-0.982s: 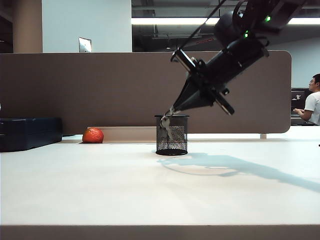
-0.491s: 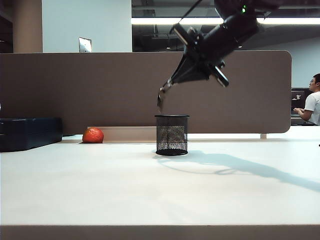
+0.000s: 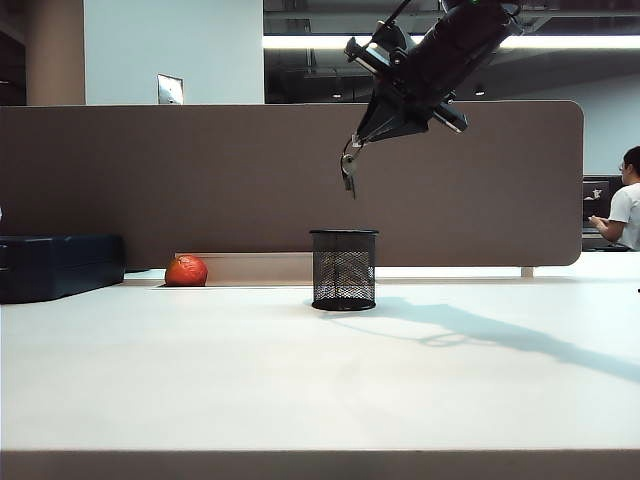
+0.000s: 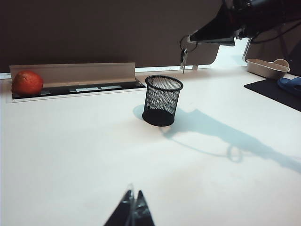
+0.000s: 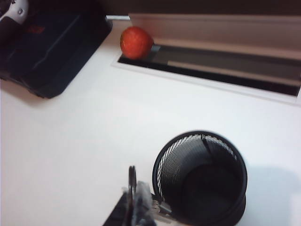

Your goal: Pick up a bunch of keys from the table, then put them into the black basket.

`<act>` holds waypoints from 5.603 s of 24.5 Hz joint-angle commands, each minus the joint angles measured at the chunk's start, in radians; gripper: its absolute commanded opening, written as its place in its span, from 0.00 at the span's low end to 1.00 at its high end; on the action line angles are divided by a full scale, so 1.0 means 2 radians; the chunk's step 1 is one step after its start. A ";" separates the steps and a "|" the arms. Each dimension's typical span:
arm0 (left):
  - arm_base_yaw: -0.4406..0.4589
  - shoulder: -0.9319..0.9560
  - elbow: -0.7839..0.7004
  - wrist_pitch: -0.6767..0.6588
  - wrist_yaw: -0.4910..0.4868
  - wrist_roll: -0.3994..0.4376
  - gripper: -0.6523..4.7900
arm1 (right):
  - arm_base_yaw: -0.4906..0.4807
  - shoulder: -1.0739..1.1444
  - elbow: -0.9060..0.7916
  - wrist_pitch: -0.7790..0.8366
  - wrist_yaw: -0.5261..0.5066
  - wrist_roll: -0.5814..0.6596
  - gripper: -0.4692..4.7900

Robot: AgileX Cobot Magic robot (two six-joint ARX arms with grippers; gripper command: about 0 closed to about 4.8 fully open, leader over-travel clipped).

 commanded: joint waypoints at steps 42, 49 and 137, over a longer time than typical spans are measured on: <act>0.000 0.000 0.002 -0.003 -0.002 0.002 0.11 | -0.001 0.119 0.084 0.019 0.044 -0.052 0.26; 0.000 0.000 0.002 -0.003 -0.002 0.004 0.11 | -0.001 0.112 0.084 0.017 0.044 -0.052 0.19; 0.000 0.000 -0.096 0.125 -0.225 0.059 0.11 | -0.222 -0.924 -0.788 0.030 0.093 -0.056 0.08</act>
